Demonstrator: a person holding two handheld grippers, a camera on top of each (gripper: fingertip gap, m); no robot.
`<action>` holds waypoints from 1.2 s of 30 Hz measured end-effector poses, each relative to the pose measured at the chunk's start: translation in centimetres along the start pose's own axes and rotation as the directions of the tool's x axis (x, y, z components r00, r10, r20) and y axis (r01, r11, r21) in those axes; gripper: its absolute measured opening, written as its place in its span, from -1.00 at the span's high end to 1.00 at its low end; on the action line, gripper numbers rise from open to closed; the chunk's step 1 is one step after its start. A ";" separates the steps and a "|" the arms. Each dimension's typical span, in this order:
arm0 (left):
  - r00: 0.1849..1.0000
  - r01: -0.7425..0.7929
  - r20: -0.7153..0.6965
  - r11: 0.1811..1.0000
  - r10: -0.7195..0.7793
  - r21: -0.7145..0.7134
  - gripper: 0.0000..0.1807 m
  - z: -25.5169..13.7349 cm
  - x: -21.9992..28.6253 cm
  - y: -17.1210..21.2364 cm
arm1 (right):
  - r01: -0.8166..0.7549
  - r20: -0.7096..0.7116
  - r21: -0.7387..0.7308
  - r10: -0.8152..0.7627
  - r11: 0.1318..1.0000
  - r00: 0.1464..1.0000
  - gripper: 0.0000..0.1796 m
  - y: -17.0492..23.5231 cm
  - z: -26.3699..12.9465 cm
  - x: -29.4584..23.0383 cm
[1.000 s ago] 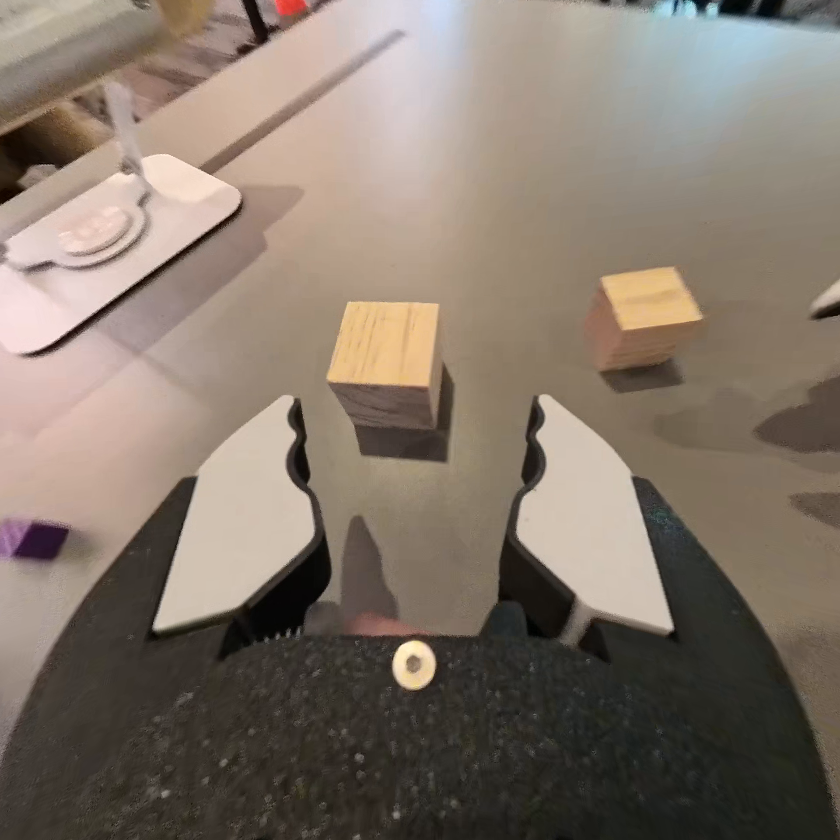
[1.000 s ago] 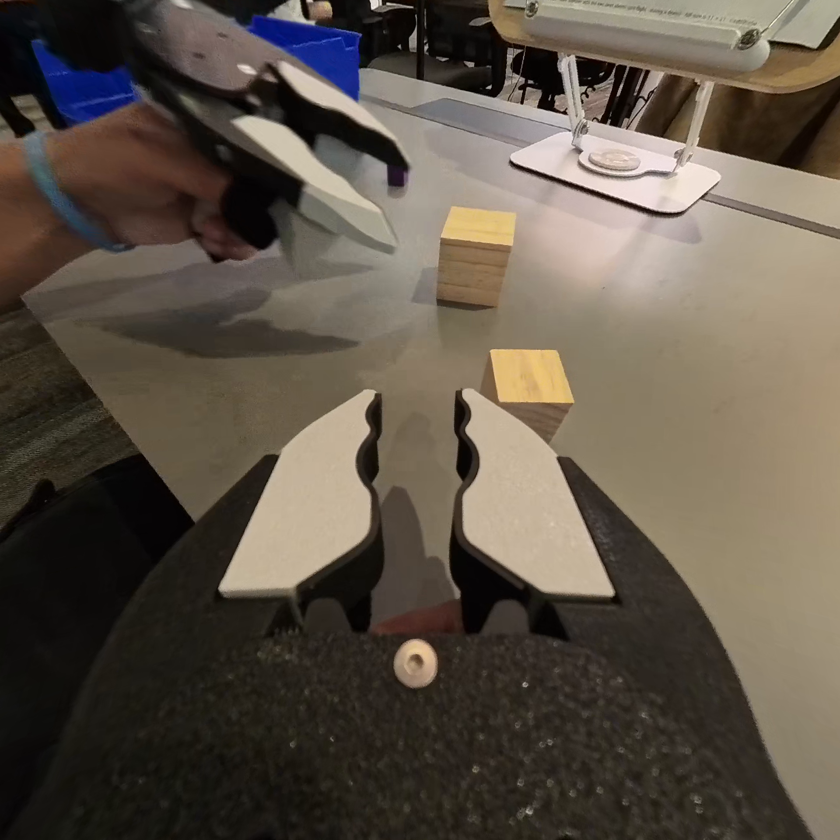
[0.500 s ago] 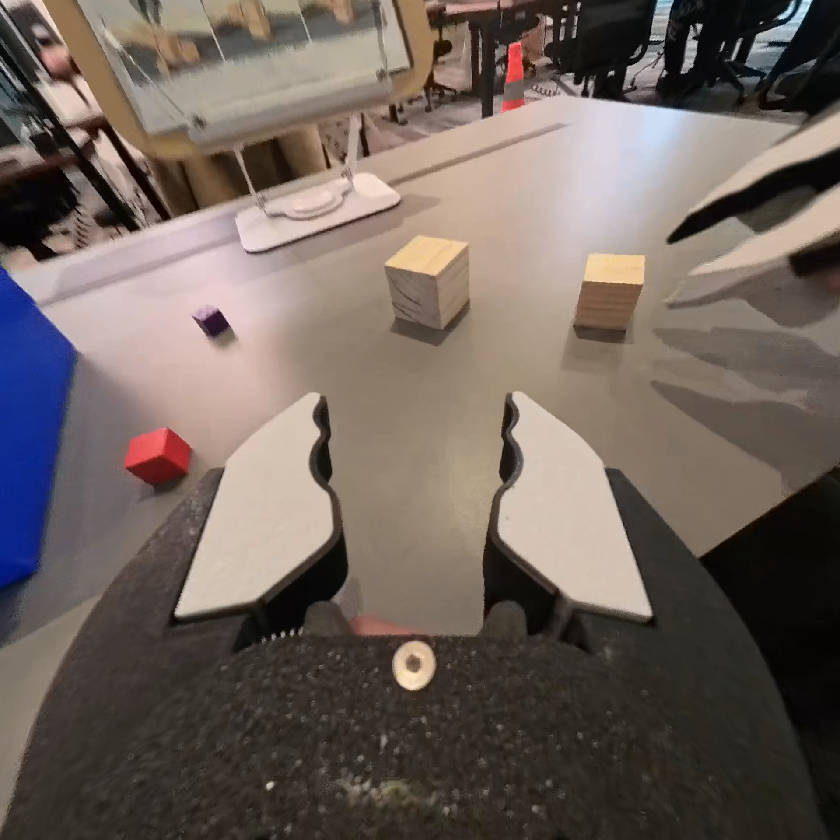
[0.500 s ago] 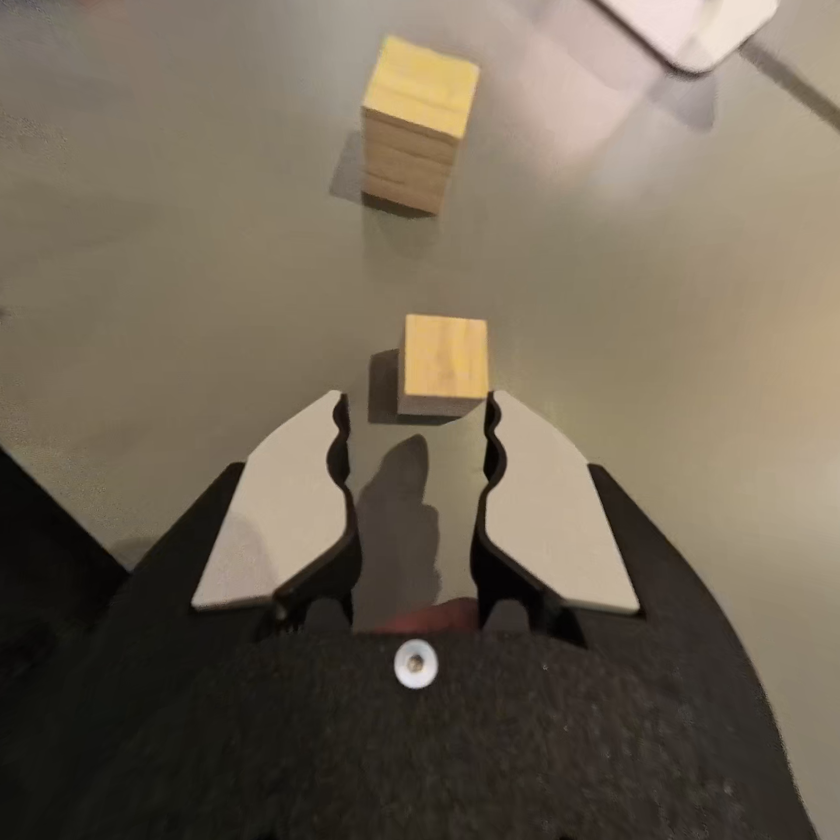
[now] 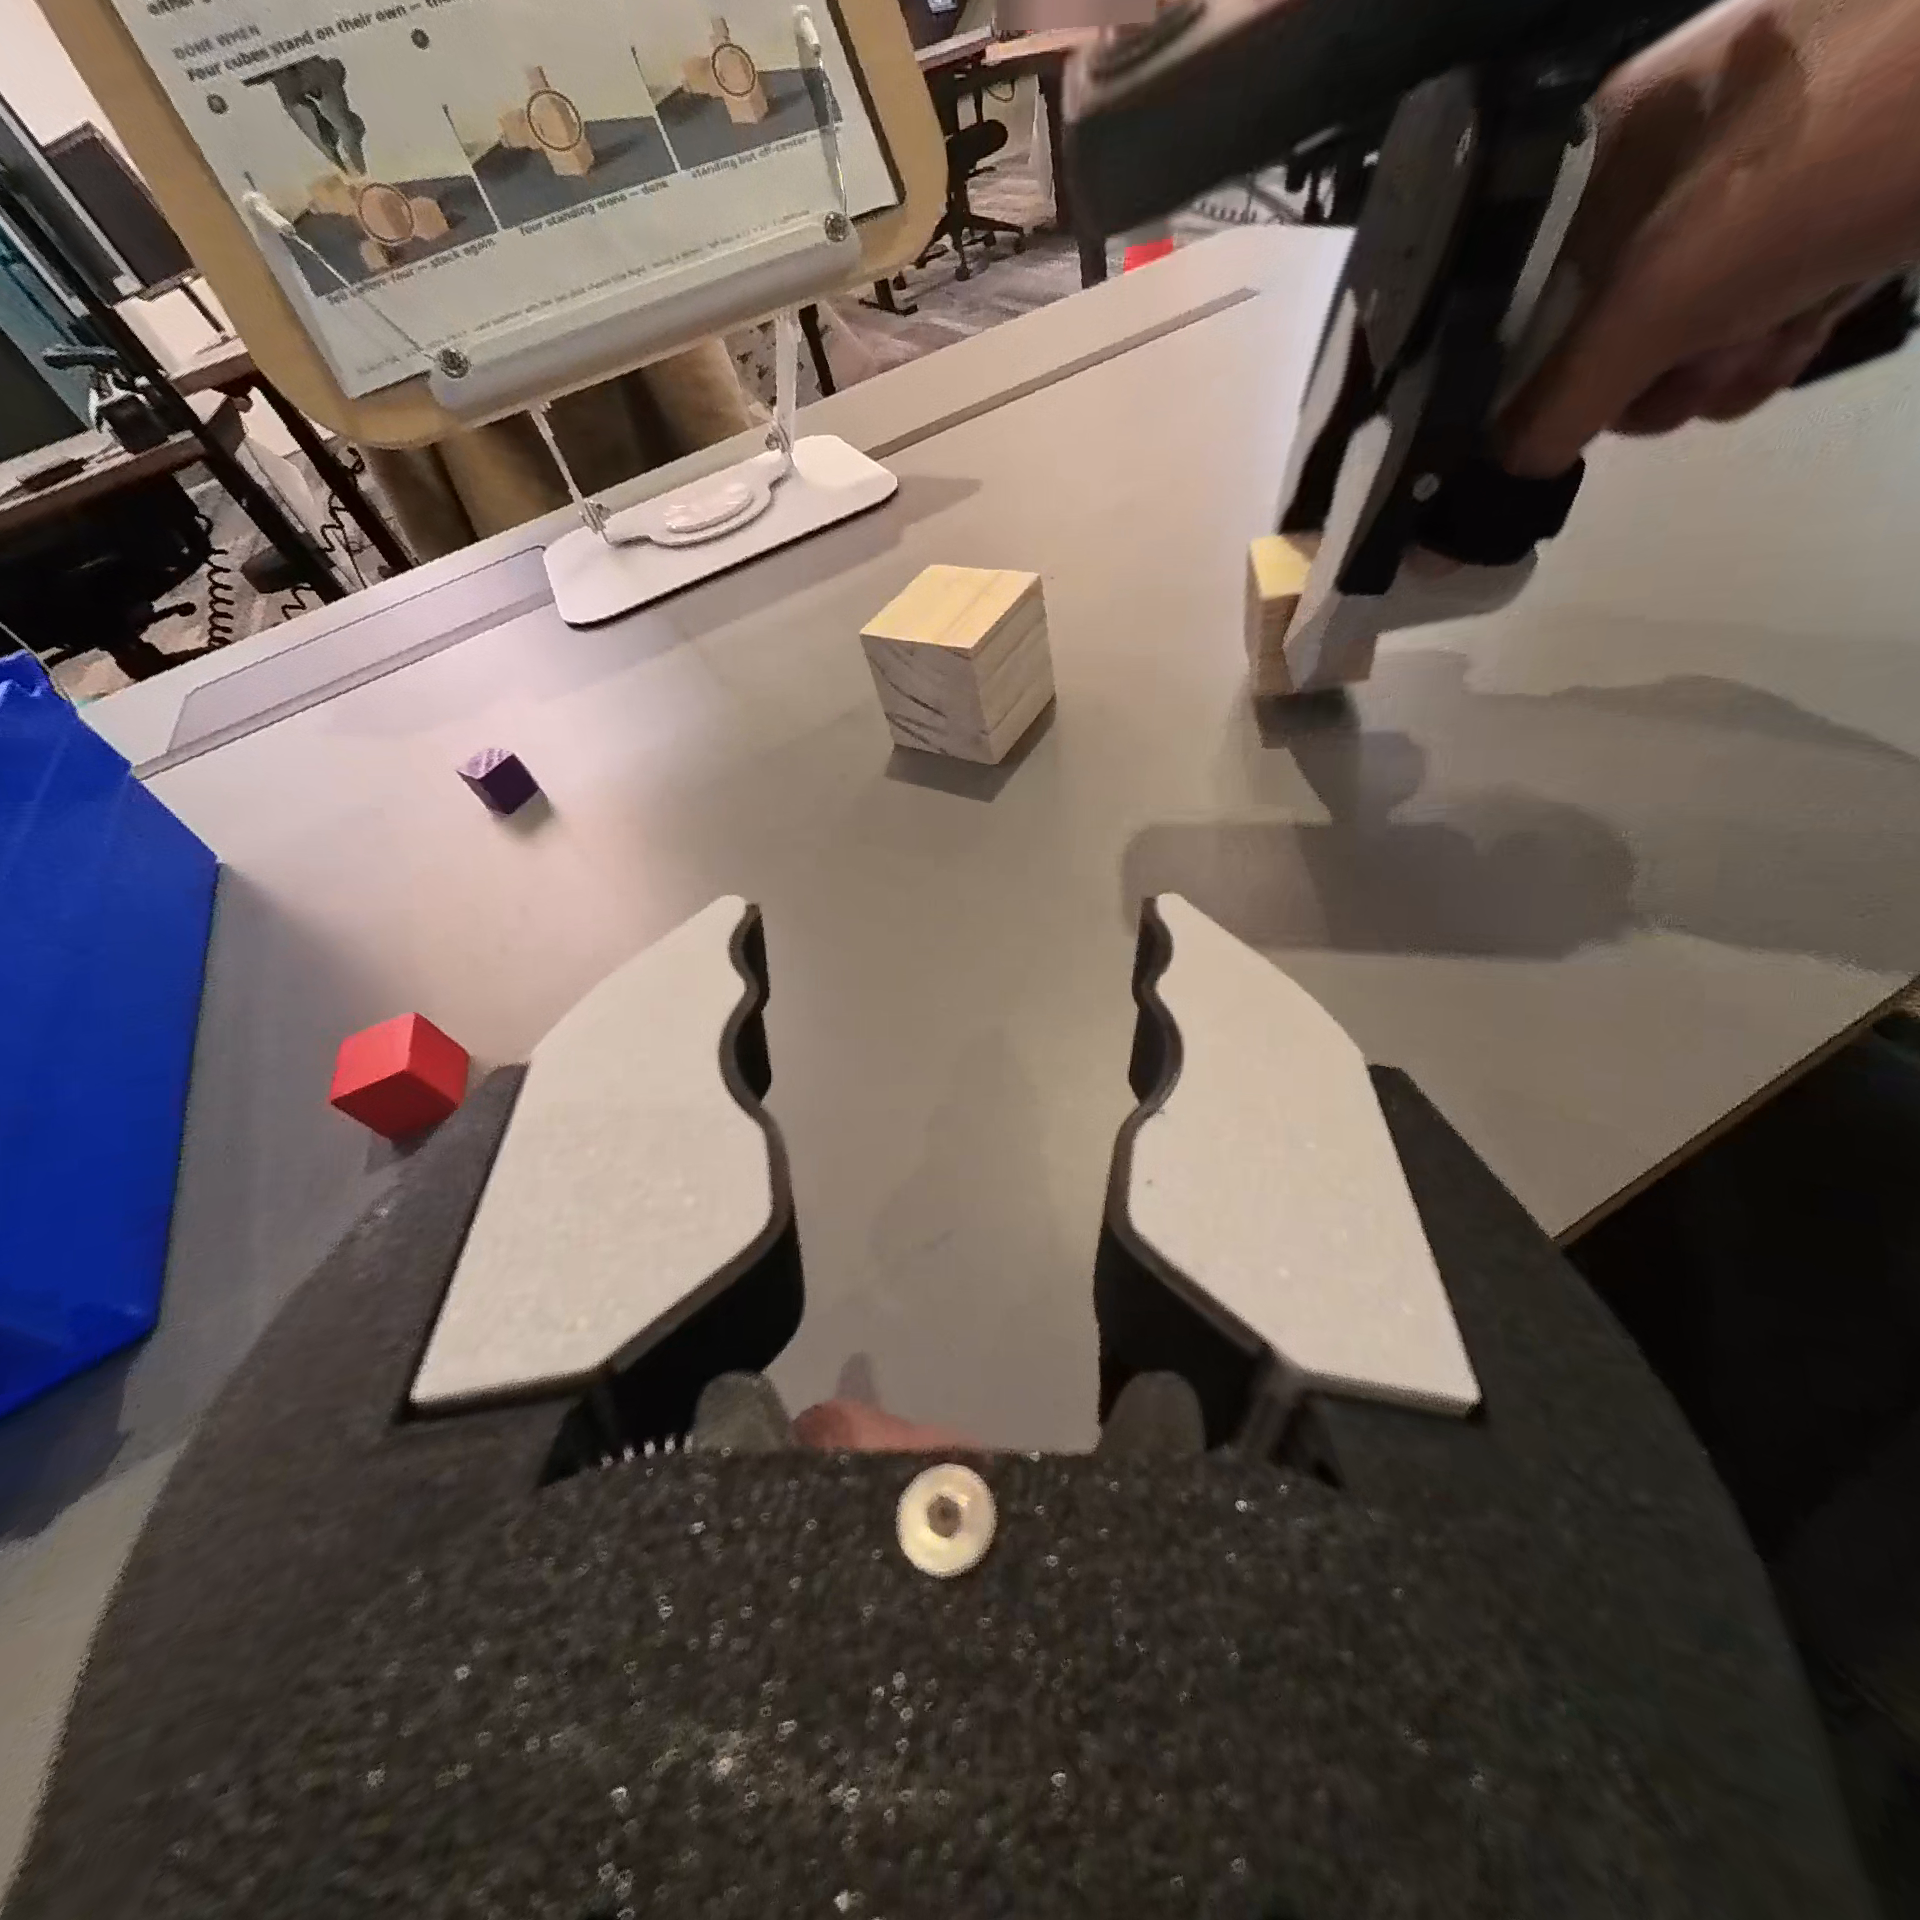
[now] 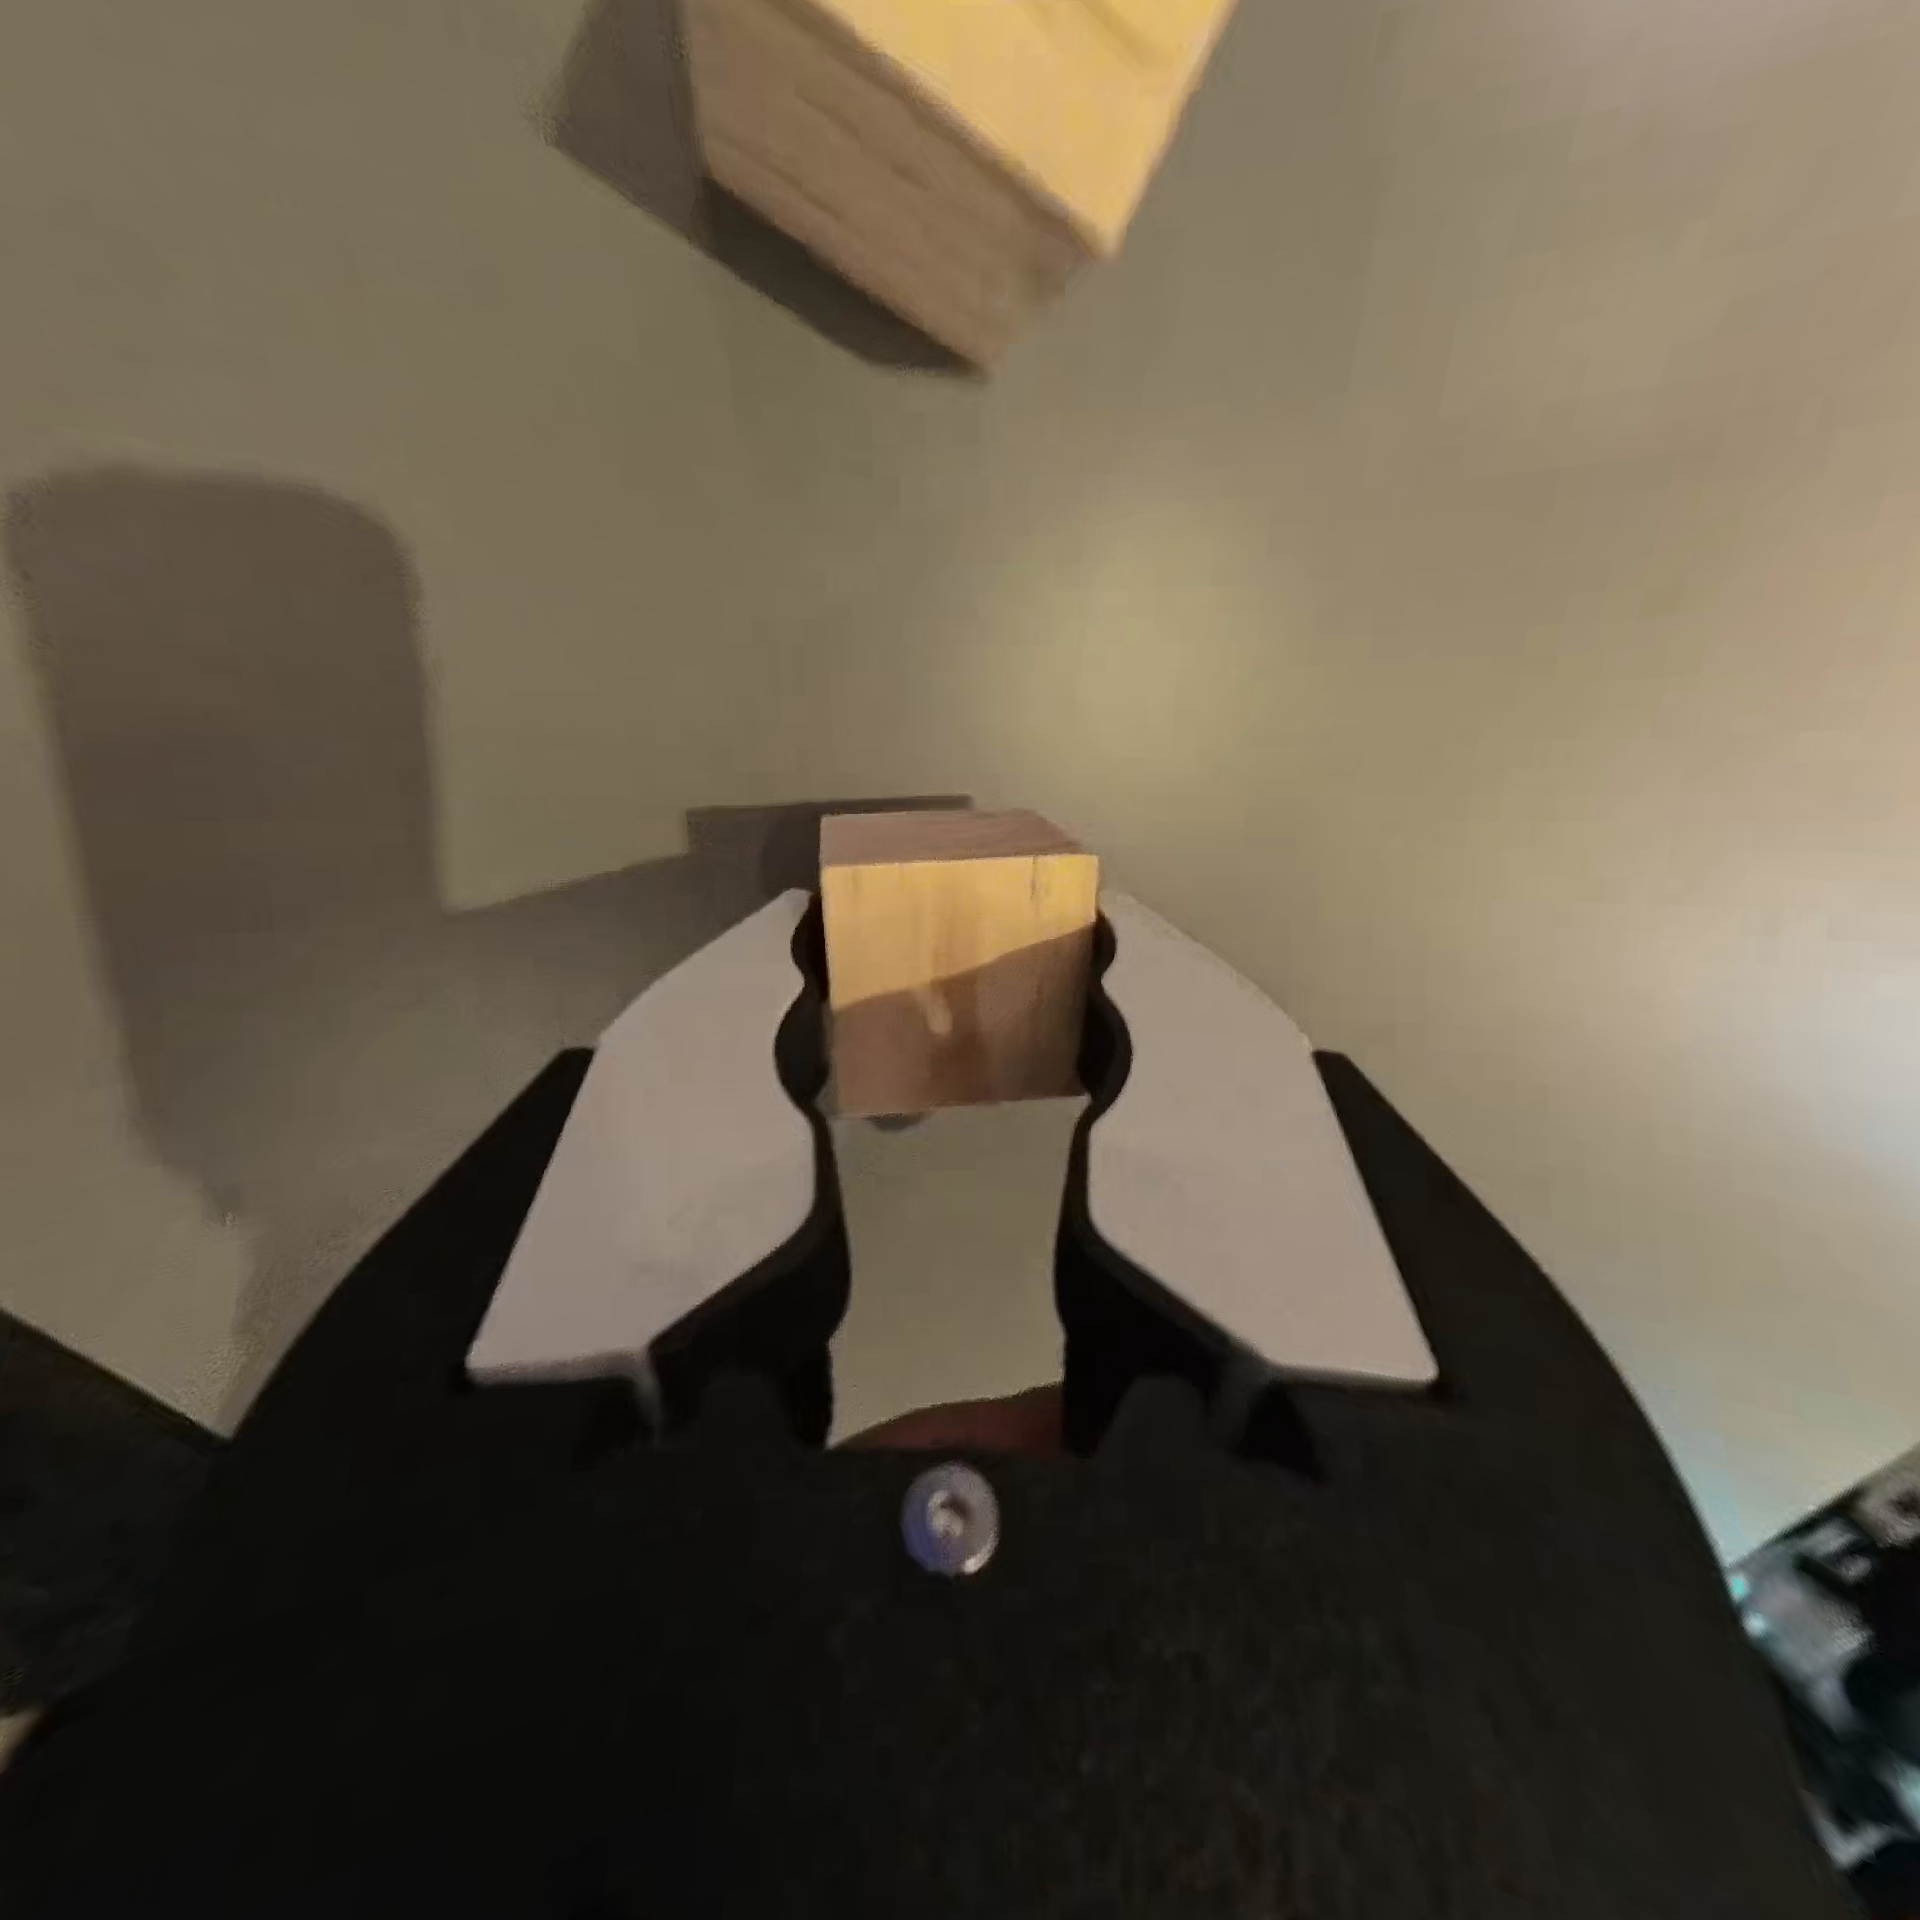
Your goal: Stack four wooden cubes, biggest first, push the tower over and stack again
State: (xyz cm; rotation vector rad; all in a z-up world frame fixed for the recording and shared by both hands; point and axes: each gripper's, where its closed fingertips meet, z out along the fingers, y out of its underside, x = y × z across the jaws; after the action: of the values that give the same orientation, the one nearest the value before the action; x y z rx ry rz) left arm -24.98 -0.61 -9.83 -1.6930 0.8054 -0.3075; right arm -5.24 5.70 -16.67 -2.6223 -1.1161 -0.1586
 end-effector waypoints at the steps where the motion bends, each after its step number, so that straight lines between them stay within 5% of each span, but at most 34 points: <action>1: 1.000 0.009 -0.002 1.000 -0.009 -0.002 0.26 0.0 -0.1 0.0 | 0.071 -0.009 0.048 -0.071 0.996 0.997 0.49 -1.2 -0.9 0.1; 5: 0.999 0.048 -0.014 0.999 -0.048 -0.012 0.26 0.2 -0.5 0.2 | 0.437 -0.082 0.216 -0.429 0.873 0.899 0.50 -6.7 -4.7 -0.2; 9: 0.999 0.041 -0.014 0.999 -0.041 -0.023 0.27 0.3 -0.5 0.4 | 0.638 -0.122 0.210 -0.628 0.741 0.769 0.49 -10.5 -5.2 0.4; 14: 1.000 0.000 -0.008 1.000 0.000 -0.020 0.27 0.3 -0.2 0.4 | 0.708 0.035 0.227 -0.732 0.669 0.680 0.49 -11.4 -3.4 0.1; 25: 0.999 0.022 -0.030 0.999 -0.023 -0.031 0.27 0.2 -0.1 0.6 | 0.793 0.098 0.223 -0.823 0.566 0.560 0.49 -12.5 -0.8 1.0; 32: 0.998 0.048 -0.043 0.997 -0.050 -0.057 0.27 0.7 -0.3 1.3 | 0.769 0.137 0.217 -0.799 0.601 0.586 0.49 -12.3 -0.6 1.0; 36: 0.995 0.076 -0.058 0.995 -0.080 -0.071 0.27 0.8 -0.3 1.6 | 0.730 0.089 0.263 -0.769 0.631 0.633 0.33 -12.8 -3.1 1.2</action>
State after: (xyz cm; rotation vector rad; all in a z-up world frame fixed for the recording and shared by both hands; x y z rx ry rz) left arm -25.31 0.05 -11.53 -1.7903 0.8036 -0.3902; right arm -13.57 14.02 -10.64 -1.8445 -2.1318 0.0514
